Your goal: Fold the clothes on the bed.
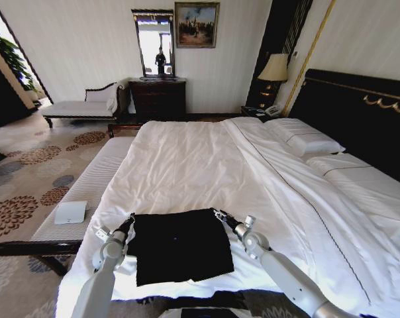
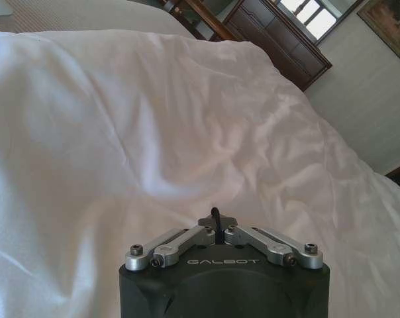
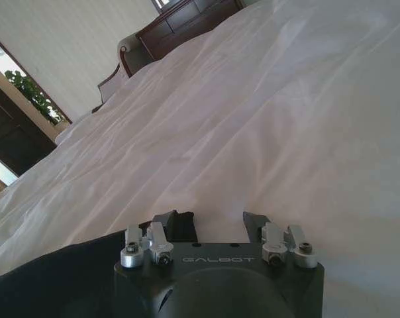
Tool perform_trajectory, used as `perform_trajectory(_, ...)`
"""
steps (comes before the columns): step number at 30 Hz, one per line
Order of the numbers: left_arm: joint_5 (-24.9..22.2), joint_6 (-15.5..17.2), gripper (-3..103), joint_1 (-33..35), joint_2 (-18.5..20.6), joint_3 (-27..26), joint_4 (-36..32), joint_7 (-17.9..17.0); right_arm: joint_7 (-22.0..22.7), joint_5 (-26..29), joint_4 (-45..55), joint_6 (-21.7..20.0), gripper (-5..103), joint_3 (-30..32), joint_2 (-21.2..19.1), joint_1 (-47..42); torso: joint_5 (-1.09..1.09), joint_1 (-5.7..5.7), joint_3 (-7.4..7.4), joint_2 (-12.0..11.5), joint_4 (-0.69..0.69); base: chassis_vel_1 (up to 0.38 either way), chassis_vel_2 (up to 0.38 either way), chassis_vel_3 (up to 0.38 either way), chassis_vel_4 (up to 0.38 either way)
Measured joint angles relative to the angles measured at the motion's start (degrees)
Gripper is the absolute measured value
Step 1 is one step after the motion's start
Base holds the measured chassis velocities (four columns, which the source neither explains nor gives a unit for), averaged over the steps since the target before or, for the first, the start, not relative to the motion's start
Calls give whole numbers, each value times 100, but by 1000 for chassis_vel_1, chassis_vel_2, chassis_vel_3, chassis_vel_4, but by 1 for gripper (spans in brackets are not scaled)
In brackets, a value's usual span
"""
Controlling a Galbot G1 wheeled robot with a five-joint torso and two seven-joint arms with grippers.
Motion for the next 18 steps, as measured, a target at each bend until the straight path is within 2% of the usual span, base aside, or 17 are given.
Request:
perform_trajectory(2,0,0,1,-4,0,0,4,-3,-3,5,14,0,62,4,-2,0,0,0,0,0,0,0,0,0,0)
perform_trajectory(3,0,0,1,-14,0,1,11,-7,-17,79,77,19,51,40,-2,0,0,0,0,0,0,0,0,0,0)
perform_trajectory(5,2,0,1,-17,0,1,17,-11,-46,188,140,81,40,73,3,-1,0,0,0,0,0,0,0,0,0)
perform_trajectory(7,5,0,1,-17,-3,1,21,-12,-74,205,157,103,40,72,3,-4,0,0,0,0,0,0,0,0,0)
perform_trajectory(10,15,0,1,-9,-14,2,23,-13,-111,177,177,115,54,19,-2,-13,0,0,0,0,0,0,0,0,0)
perform_trajectory(12,18,0,1,-6,-16,1,24,-15,-112,131,176,106,54,2,-1,-14,0,0,0,0,0,0,0,0,0)
perform_trajectory(16,21,0,1,0,-20,2,22,-19,-98,-102,97,0,61,-72,18,-4,0,0,0,0,0,0,0,0,0)
perform_trajectory(17,21,0,1,0,-20,2,22,-19,-98,-102,97,0,61,-72,18,-4,0,0,0,0,0,0,0,0,0)
perform_trajectory(18,21,0,1,1,-20,1,21,-20,-94,-135,77,-15,57,-80,18,-2,0,0,0,0,0,0,0,0,0)
